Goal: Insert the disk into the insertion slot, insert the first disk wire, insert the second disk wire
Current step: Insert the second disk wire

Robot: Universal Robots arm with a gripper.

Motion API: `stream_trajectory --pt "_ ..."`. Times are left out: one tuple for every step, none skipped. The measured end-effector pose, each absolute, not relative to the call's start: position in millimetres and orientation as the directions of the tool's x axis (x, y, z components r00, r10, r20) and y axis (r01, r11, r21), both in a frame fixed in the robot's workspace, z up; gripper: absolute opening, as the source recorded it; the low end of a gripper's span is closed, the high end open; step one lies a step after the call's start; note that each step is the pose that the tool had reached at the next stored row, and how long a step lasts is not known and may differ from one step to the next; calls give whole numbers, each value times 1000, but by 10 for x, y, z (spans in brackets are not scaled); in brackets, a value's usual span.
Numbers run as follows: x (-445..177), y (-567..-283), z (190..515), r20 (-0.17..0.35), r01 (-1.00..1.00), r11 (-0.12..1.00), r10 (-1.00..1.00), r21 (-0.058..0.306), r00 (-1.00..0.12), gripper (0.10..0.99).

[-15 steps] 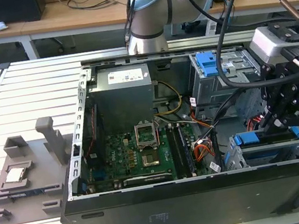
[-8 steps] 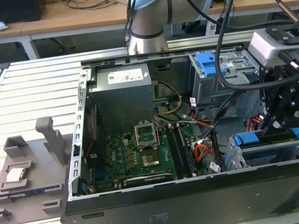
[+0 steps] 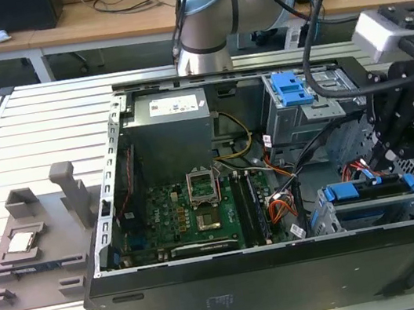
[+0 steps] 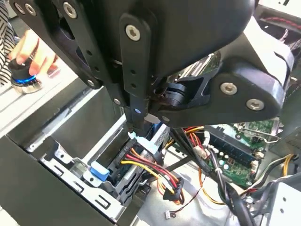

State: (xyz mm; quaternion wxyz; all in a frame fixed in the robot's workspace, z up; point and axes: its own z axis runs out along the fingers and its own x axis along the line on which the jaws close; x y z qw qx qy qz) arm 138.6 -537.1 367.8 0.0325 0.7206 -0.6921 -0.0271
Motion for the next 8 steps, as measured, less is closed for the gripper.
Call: stream_trajectory --pt "1386 -5364 3743 6 -996 -40 -999 84 41 106" --pt "1386 -5364 3767 6 -996 -40 -999 84 41 106" --pt "1386 -5364 3767 6 -996 -40 -999 84 41 106" --pt "1386 -5364 3768 6 -996 -40 -999 84 41 106" --pt "1386 -5364 3769 6 -996 -40 -999 84 41 106" --pt "1386 -5364 3769 6 -996 -40 -999 84 41 106" --pt "1386 -5364 3770 6 -996 -40 -999 84 41 106" --pt "1386 -5364 3770 6 -996 -40 -999 84 41 106"
